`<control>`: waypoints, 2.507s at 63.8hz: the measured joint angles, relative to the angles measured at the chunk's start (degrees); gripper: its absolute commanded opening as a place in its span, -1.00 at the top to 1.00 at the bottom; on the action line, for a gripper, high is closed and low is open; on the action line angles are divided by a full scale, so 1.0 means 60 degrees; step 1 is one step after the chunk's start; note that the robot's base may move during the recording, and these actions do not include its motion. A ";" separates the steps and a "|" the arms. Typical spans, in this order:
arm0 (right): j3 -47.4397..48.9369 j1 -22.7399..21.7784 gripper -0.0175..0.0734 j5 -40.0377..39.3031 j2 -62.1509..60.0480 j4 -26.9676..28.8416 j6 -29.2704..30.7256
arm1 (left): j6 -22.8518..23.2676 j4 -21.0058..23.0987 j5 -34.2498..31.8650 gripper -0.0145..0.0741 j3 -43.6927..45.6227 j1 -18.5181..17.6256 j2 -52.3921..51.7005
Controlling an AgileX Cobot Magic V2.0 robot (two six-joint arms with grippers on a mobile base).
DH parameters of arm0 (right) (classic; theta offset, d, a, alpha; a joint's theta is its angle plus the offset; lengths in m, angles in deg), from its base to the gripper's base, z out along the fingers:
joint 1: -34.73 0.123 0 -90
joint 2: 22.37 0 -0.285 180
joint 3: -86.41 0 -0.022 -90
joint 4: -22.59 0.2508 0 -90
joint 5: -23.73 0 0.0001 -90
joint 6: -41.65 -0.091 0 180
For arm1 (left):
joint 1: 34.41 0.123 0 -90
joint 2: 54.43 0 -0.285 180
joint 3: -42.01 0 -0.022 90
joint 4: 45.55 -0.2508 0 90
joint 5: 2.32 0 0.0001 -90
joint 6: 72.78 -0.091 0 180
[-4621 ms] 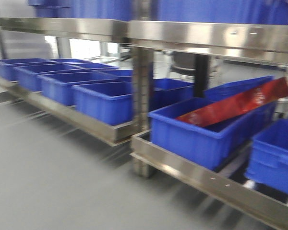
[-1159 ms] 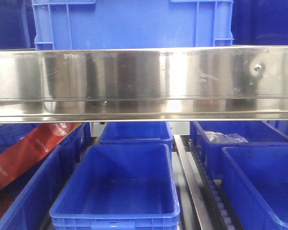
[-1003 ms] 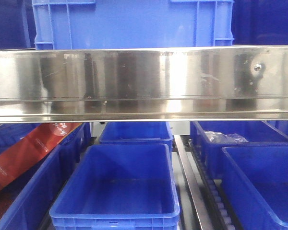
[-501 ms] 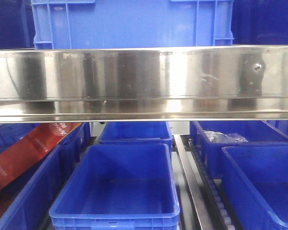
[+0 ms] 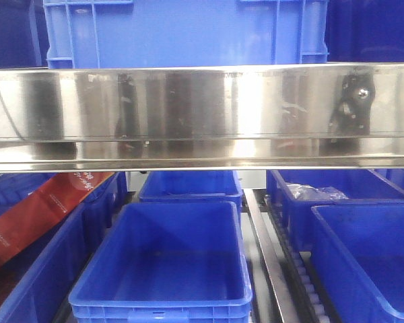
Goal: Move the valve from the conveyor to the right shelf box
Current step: 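Lower both valves into the blue box and open both grippers, then raise both empty grippers up out of the blue box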
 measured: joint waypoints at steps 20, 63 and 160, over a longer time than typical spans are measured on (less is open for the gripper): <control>0.0075 0.0000 -0.53 -0.0148 0.0044 0.0000 0.0000 | 0.0000 0.0035 -0.0215 -0.59 0.0102 0.0000 0.0098; 0.0136 0.0000 0.98 -0.0289 -0.0076 0.0000 0.0000 | 0.0000 0.0035 -0.0354 0.92 0.0109 -0.0005 0.0098; -1.0762 0.0000 0.98 -0.2510 -1.0481 0.0180 0.0017 | 0.0000 0.0133 -0.1984 0.92 -0.9956 -0.0200 -1.0482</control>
